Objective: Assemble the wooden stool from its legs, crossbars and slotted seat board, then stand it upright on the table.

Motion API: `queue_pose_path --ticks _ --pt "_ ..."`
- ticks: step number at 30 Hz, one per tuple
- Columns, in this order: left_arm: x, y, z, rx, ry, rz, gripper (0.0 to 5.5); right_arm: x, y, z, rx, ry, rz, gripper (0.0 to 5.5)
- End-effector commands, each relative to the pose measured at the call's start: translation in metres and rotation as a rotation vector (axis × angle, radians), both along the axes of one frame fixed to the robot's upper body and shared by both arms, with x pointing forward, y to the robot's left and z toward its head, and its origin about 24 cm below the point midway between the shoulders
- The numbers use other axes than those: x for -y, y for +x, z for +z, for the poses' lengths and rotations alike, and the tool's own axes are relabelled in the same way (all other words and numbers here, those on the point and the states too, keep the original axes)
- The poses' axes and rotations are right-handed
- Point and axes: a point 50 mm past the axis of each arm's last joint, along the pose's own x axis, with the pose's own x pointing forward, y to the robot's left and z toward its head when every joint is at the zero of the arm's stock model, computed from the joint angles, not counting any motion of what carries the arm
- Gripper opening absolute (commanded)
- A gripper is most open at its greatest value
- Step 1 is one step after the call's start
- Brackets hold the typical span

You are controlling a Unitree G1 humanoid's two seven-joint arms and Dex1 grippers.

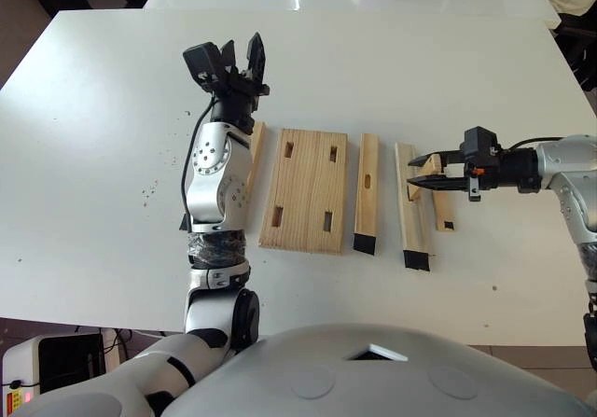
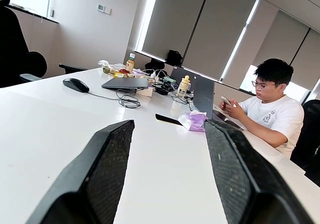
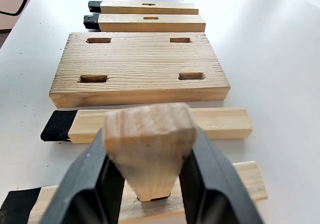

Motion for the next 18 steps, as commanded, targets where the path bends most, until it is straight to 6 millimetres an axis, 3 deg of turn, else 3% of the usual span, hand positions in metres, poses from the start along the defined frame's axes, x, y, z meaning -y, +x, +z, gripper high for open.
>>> queue_pose_path --ticks 1,6,18 --pt "0.001 0.0 0.001 -0.004 0.008 -0.012 2.6 0.005 -0.012 -0.036 -0.102 -0.077 -0.053 1.33" --pt "-0.001 0.0 0.002 -0.008 0.012 -0.013 2.6 0.005 -0.013 -0.043 -0.128 -0.057 -0.087 1.32" --pt "0.003 0.0 0.001 -0.007 0.019 -0.032 2.6 0.008 0.001 -0.033 -0.079 -0.012 -0.156 1.32"
